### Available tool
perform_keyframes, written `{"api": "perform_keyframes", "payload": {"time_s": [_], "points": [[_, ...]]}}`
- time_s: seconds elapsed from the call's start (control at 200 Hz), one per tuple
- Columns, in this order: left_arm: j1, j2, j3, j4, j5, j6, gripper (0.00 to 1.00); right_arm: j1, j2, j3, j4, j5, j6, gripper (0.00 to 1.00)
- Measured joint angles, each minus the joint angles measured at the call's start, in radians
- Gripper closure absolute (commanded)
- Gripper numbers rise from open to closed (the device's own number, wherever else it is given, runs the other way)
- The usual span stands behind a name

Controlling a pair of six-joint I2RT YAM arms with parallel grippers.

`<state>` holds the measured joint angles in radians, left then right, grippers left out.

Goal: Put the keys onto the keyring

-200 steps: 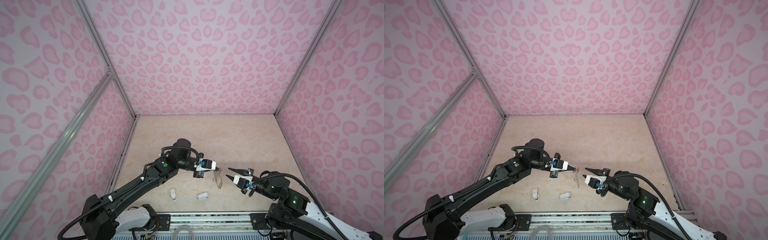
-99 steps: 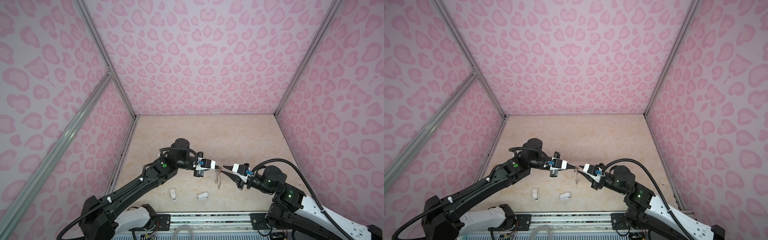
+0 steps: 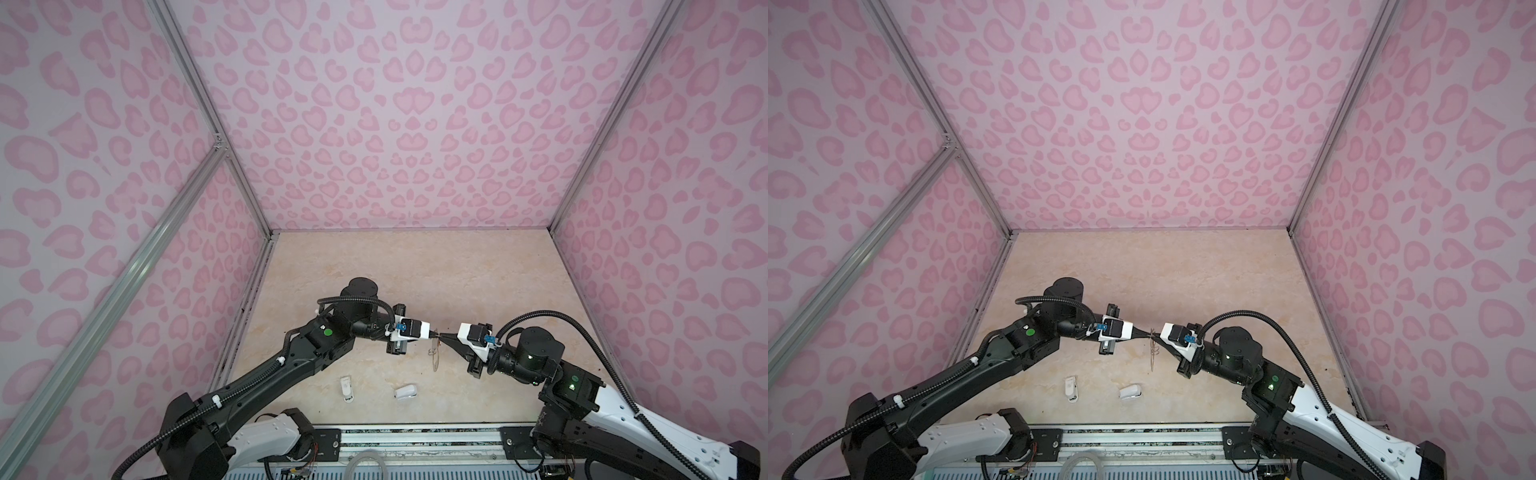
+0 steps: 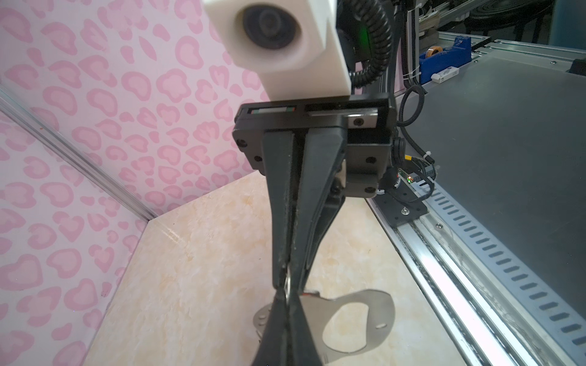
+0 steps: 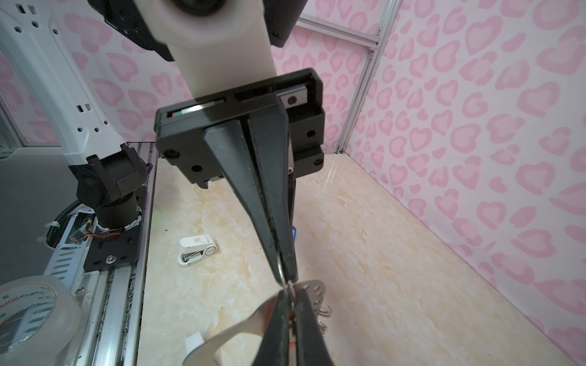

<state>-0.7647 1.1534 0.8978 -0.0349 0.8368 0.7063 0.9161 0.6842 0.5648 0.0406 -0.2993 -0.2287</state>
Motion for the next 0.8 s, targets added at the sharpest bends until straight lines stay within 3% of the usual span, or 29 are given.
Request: {"api": "perform_keyframes", "payload": {"time_s": [0.155,0.29,0.39,0.735,0.805], "points": [[0.0,0.001,0.0,-0.001,-0.001,0.008,0.95,0.0,-0.001,0.0,-0.001,0.0,-0.004,1.0],[-0.002,0.001,0.008,-0.026,-0.053,0.033,0.8,0.0,0.004,0.024,-0.036,0.004,-0.011,1.0],[-0.003,0.0,0.026,-0.07,-0.126,0.067,0.59,-0.002,0.014,0.057,-0.067,0.007,-0.011,1.0],[-0.07,-0.047,0.083,-0.181,-0.311,0.195,0.63,-0.011,0.087,0.166,-0.243,0.042,-0.011,1.0],[-0.084,-0.047,0.095,-0.2,-0.329,0.212,0.68,-0.011,0.099,0.175,-0.263,0.048,-0.011,1.0]]}}
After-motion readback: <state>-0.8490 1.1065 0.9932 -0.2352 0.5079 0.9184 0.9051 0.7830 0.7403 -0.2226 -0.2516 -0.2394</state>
